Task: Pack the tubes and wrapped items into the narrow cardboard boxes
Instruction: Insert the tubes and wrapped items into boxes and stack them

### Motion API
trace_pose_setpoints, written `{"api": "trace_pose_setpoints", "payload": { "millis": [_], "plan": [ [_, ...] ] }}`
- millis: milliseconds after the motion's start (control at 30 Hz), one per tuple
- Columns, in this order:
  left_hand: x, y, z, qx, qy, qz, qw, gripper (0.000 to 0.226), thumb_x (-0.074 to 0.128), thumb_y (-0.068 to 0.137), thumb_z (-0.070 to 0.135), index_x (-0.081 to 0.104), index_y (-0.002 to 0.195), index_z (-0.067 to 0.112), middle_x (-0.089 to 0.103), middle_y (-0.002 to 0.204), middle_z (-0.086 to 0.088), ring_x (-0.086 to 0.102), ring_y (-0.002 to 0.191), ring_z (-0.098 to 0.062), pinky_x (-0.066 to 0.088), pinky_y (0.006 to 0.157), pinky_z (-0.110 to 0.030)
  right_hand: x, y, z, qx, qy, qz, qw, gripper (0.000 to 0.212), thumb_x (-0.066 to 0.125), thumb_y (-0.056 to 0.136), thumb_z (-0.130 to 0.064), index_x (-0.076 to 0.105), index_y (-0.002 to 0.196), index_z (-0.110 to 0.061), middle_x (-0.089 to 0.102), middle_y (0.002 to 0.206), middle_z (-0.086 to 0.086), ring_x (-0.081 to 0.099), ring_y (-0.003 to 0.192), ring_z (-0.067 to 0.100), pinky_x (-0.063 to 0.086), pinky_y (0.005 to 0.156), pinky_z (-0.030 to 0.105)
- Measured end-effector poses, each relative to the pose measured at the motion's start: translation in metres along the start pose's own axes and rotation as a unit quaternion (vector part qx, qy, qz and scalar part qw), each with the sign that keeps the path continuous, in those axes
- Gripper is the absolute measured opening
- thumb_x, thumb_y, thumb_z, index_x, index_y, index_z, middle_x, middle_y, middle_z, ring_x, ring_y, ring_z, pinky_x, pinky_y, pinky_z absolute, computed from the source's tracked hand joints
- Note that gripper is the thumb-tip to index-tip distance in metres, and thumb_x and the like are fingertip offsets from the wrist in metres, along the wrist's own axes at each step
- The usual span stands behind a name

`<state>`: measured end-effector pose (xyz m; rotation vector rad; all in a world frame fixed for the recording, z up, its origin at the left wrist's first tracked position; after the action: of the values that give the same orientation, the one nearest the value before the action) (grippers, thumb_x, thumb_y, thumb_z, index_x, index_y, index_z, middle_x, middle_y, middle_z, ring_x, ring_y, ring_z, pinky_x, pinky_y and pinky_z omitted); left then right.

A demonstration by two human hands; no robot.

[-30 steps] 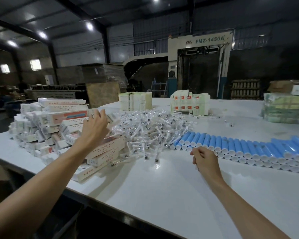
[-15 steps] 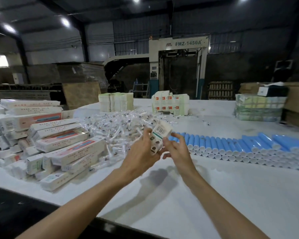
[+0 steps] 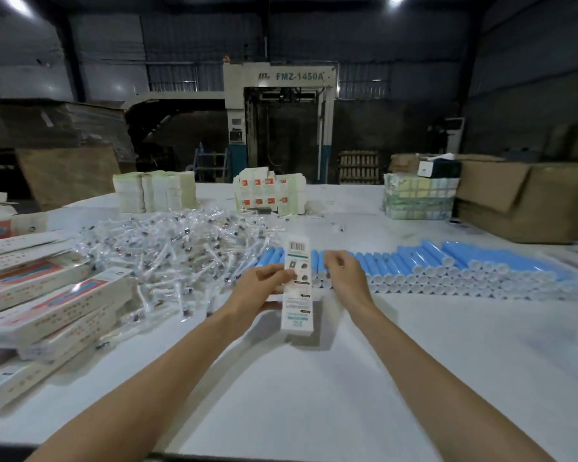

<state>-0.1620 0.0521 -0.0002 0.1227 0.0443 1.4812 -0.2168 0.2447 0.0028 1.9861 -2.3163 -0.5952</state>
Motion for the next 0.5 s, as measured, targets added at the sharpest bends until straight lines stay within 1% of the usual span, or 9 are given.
{"api": "trace_pose_setpoints", "payload": {
  "millis": [33,100,167,233,267,367,433,500],
  "plan": [
    [-0.001,0.0,-0.006,0.005,-0.011,0.006,1.0,0.024,0.073,0.101,0.023,0.078,0.123,0.015,0.082,0.114,-0.008,0.079,0.1,-0.023,0.065,0.078,-0.034,-0.017,0.011,0.002,-0.021,-0.08,0.043,0.996,0.025,0.054,0.106,-0.034,0.065,0.119,-0.016,0.068,0.114,0.0,0.065,0.107,0.021,0.051,0.085,0.037],
    [-0.004,0.0,-0.014,0.011,-0.031,0.015,0.999,0.028,0.075,0.099,0.026,0.077,0.125,0.015,0.081,0.117,-0.007,0.078,0.104,-0.025,0.063,0.078,-0.034,-0.056,0.034,0.01,-0.054,-0.242,0.103,0.963,0.025,0.053,0.104,-0.022,0.061,0.126,-0.011,0.06,0.125,0.006,0.057,0.117,0.027,0.05,0.091,0.043],
    [-0.008,0.001,-0.019,0.011,-0.048,0.024,0.999,0.03,0.078,0.097,0.026,0.076,0.124,0.012,0.081,0.116,-0.008,0.077,0.104,-0.024,0.062,0.074,-0.029,-0.09,0.055,0.017,-0.065,-0.398,0.128,0.906,0.027,0.052,0.103,-0.015,0.059,0.127,-0.005,0.055,0.13,0.013,0.049,0.123,0.033,0.047,0.092,0.046],
    [-0.013,0.002,-0.021,0.01,-0.063,0.03,0.997,0.03,0.078,0.097,0.026,0.076,0.123,0.012,0.081,0.115,-0.009,0.077,0.102,-0.023,0.06,0.07,-0.026,-0.114,0.073,0.025,-0.062,-0.513,0.142,0.845,0.027,0.052,0.103,-0.015,0.059,0.125,-0.001,0.055,0.13,0.018,0.047,0.123,0.035,0.045,0.094,0.045],
    [-0.014,0.002,-0.021,0.009,-0.069,0.032,0.997,0.03,0.078,0.097,0.026,0.077,0.123,0.012,0.081,0.115,-0.01,0.077,0.101,-0.023,0.06,0.069,-0.026,-0.123,0.08,0.029,-0.055,-0.548,0.143,0.823,0.027,0.051,0.104,-0.017,0.06,0.124,-0.001,0.055,0.13,0.018,0.047,0.123,0.035,0.044,0.095,0.044],
    [-0.017,0.003,-0.022,0.013,-0.083,0.033,0.996,0.029,0.078,0.097,0.025,0.077,0.124,0.014,0.081,0.116,-0.01,0.077,0.104,-0.027,0.06,0.068,-0.026,-0.135,0.09,0.042,-0.028,-0.612,0.107,0.783,0.028,0.049,0.105,-0.021,0.065,0.122,-0.006,0.056,0.133,0.014,0.047,0.126,0.032,0.042,0.099,0.039],
    [-0.016,0.004,-0.024,0.014,-0.08,0.03,0.996,0.03,0.078,0.097,0.026,0.076,0.125,0.015,0.081,0.117,-0.01,0.076,0.109,-0.031,0.061,0.07,-0.028,-0.135,0.088,0.048,-0.023,-0.656,0.08,0.75,0.023,0.053,0.103,-0.019,0.068,0.119,-0.013,0.055,0.133,0.011,0.048,0.127,0.029,0.043,0.099,0.035],
    [-0.014,0.005,-0.027,0.013,-0.075,0.021,0.997,0.032,0.081,0.095,0.028,0.076,0.125,0.015,0.081,0.117,-0.009,0.075,0.114,-0.034,0.064,0.075,-0.034,-0.132,0.083,0.048,-0.026,-0.692,0.072,0.717,0.02,0.059,0.098,-0.014,0.068,0.116,-0.016,0.055,0.131,0.009,0.05,0.126,0.027,0.046,0.097,0.032]
  ]
}}
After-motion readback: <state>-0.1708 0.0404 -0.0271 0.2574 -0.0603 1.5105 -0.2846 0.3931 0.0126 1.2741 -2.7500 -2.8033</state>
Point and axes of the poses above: each hand's wrist, its own y-axis towards the middle knuckle, its own x-axis out of the palm, z = x × y, the point moved 2 cm from there along y, towards the middle knuckle
